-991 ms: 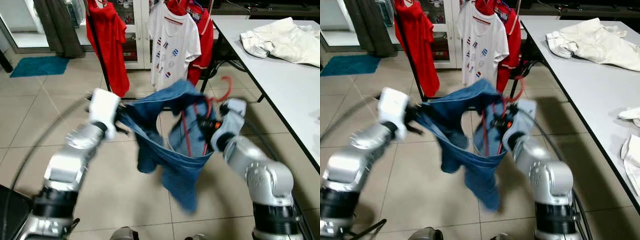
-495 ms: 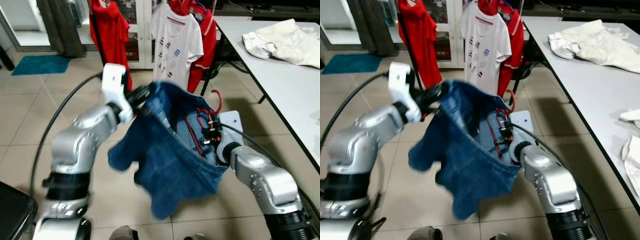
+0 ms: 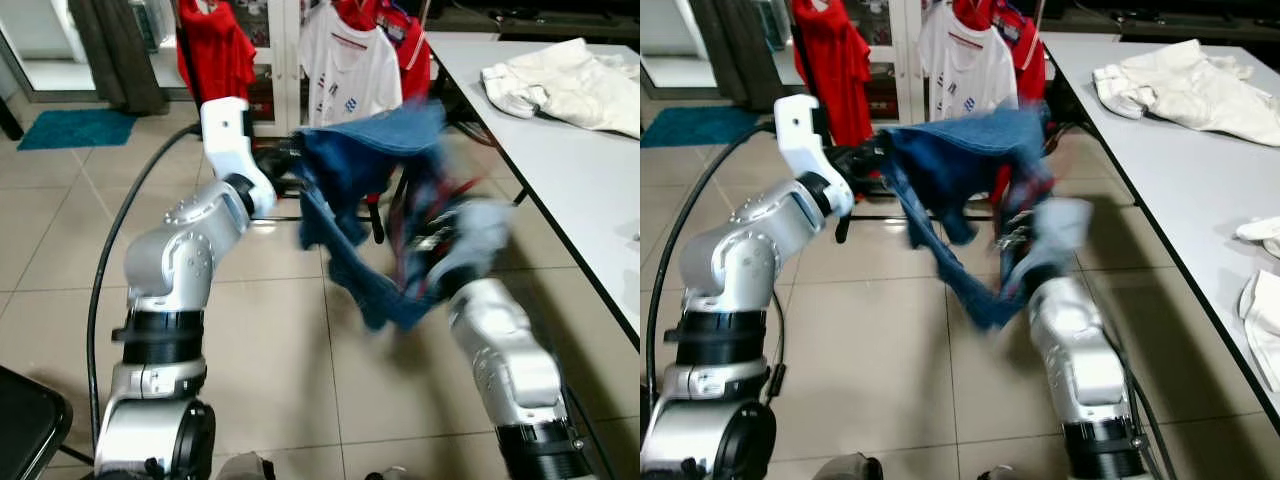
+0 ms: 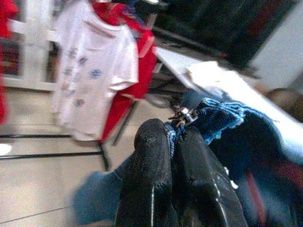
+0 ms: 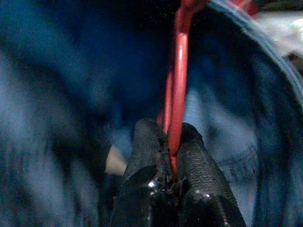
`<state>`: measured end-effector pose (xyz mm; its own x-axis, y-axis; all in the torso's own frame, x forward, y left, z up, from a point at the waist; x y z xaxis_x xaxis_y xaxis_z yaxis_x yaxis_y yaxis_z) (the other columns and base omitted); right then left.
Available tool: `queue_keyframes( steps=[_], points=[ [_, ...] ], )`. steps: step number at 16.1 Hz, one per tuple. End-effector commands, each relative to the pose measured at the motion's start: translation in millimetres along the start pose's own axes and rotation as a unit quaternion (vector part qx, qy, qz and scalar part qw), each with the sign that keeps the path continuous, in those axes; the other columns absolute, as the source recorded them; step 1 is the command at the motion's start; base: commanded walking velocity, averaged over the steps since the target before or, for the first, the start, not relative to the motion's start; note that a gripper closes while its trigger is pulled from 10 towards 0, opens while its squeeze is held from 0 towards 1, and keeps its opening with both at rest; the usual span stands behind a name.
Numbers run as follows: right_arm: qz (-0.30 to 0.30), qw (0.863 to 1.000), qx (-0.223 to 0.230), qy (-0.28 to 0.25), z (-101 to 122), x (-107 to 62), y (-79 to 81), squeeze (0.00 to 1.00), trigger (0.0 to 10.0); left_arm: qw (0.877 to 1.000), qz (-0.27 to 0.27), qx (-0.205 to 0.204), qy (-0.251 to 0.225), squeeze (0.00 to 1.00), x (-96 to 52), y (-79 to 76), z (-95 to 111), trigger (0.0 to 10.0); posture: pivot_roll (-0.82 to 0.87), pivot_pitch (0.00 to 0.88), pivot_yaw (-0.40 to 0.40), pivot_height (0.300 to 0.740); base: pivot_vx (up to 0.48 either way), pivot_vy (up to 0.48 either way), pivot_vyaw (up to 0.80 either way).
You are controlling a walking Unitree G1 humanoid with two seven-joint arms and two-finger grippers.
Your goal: Hang hanger
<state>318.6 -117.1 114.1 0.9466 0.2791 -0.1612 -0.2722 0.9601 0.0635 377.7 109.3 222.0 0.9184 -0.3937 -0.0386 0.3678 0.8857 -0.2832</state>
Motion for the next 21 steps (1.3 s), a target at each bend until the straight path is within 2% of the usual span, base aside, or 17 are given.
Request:
queue_keyframes(
  steps=[1,2,3,4,6,8,9,10,12,13,15,16,19,20,21],
  points=[
    [0.051,0.991,-0.075,0.095,-34,-6.4,14.0,0.00,10.0,0.999,0.016,0.031,-0.025,0.00,1.6,4.4,14,0.0,0.05,0.035,-0.019,0.740,0.000,0.000,0.00],
    [0.087,0.978,-0.119,0.145,-51,-16.7,19.9,0.00,10.0,0.997,0.017,0.069,-0.013,0.00,3.4,6.7,11,0.0,0.05,0.040,-0.017,0.740,0.000,0.000,0.00],
    [0.089,0.978,-0.091,0.166,-53,-23.8,21.6,0.00,10.0,0.996,0.007,0.093,-0.004,0.00,5.5,3.2,7,0.0,0.05,0.044,-0.014,0.740,0.000,0.000,0.00],
    [0.095,0.976,-0.083,0.178,-47,-28.6,22.1,0.00,10.0,0.994,-0.011,0.109,0.003,0.00,7.9,-5.9,2,0.0,0.04,0.045,-0.013,0.740,0.000,0.000,0.00],
    [0.100,0.977,-0.103,0.155,-27,-30.0,19.9,0.00,10.0,0.994,-0.020,0.103,0.027,0.00,12.9,-14.6,-15,0.0,0.04,0.054,-0.006,0.740,0.000,0.000,0.00],
    [0.115,0.975,-0.114,0.151,-16,-36.1,20.5,0.00,10.0,0.993,0.020,0.104,0.045,0.00,18.3,-2.3,-29,0.0,0.03,0.056,-0.004,0.740,0.000,0.000,0.00],
    [0.137,0.971,-0.110,0.162,-13,-47.2,22.3,0.00,10.0,0.990,0.071,0.107,0.051,0.00,20.4,17.6,-35,0.0,0.02,0.059,0.002,0.740,0.000,0.000,0.00],
    [0.148,0.969,-0.104,0.170,-13,-52.8,22.9,0.00,10.0,0.989,0.093,0.108,0.049,0.00,20.3,26.8,-35,0.0,0.02,0.059,0.002,0.740,0.000,0.000,0.00],
    [0.156,0.972,-0.047,0.172,-10,-64.2,22.3,0.00,10.0,0.983,0.135,0.121,0.035,0.00,16.2,51.0,-29,0.0,0.02,0.059,0.002,0.740,0.000,0.000,0.00],
    [0.131,0.978,-0.015,0.162,-7,-63.2,17.1,0.00,10.0,0.982,0.140,0.121,0.030,0.00,13.5,57.7,-25,0.0,0.01,0.058,0.004,0.740,0.000,0.000,0.00],
    [0.057,0.984,-0.006,0.168,-10,-56.3,1.5,0.00,10.0,0.987,0.107,0.119,0.017,0.00,10.8,50.6,-20,0.0,0.02,0.057,0.001,0.740,0.000,0.000,0.00],
    [-0.003,0.987,0.031,0.156,-9,-49.9,-8.3,0.00,10.0,0.987,0.099,0.126,0.015,0.00,6.9,47.9,-20,0.0,0.02,0.056,-0.006,0.740,0.000,0.000,0.00],
    [-0.047,0.985,0.084,0.141,-4,-46.4,-13.7,0.00,10.0,0.985,0.119,0.124,0.003,0.00,2.5,54.7,-17,0.0,0.02,0.056,-0.010,0.740,0.000,0.000,0.00],
    [-0.067,0.983,0.118,0.128,-2,-41.4,-15.3,0.00,10.0,0.988,0.101,0.114,-0.001,0.00,3.2,46.2,-15,0.0,0.03,0.057,-0.012,0.740,0.000,0.000,0.00],
    [-0.080,0.982,0.128,0.114,1,-37.4,-16.9,0.00,10.0,0.990,0.085,0.109,0.005,0.00,3.5,39.8,-19,0.0,0.03,0.057,-0.011,0.740,0.000,0.000,0.00]
  ],
)
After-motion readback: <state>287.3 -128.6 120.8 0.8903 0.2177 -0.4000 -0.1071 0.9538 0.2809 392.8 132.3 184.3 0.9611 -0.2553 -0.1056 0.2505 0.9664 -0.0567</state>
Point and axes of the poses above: a point about 5 cm out from each wrist's last joint towards the gripper, its own x axis pointing out of the wrist towards the gripper, its own z axis along the axis of the wrist's last joint, y = z × x, the point moved 3 cm from there along x, pointing out of the wrist towards the gripper, and after that the axes turned 2 degrees about x, right-handed, at the moved point
